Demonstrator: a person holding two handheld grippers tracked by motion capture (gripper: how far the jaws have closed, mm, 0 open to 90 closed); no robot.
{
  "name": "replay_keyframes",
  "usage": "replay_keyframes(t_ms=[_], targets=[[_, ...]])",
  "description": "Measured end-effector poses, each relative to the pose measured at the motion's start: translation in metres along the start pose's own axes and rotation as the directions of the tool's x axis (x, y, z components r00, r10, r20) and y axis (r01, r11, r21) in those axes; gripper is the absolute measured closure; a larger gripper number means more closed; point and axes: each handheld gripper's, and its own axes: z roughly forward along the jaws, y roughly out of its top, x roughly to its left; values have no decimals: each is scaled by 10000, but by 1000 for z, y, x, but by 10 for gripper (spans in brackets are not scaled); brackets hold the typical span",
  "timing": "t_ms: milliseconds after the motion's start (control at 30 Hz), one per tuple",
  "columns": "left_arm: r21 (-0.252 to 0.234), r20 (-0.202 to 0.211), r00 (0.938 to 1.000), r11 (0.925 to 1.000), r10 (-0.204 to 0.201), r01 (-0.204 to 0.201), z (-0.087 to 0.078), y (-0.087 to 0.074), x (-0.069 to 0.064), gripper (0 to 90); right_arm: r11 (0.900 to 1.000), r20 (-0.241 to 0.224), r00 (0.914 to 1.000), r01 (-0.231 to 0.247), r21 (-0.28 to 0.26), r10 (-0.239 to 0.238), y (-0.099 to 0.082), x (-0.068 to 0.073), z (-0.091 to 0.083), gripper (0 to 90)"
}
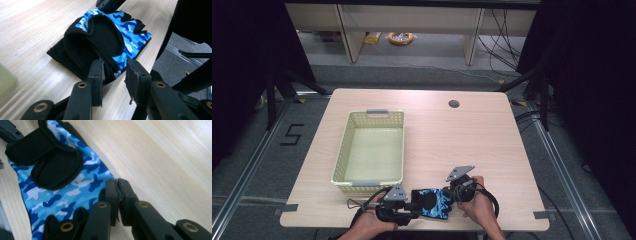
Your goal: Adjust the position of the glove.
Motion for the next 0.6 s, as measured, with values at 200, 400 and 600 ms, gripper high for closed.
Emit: replay_keyframes(t_ms=[200, 400, 600], targets=[[-557, -66, 9989, 9974, -460, 456, -16, 2, 7, 554, 9921, 339, 9992, -166, -1242, 209, -3, -7, -17, 710], [-722, -520, 9945, 9936, -907, 869, -27, -3, 19, 521, 9672, 224, 9820, -1805, -1789, 1874, -22, 0, -40, 611], [-654, -689, 9867, 9876, -1470, 1425, -20, -4, 21, 523, 9516, -377, 9645, -2640, -1574, 2614, -32, 14, -31, 539]])
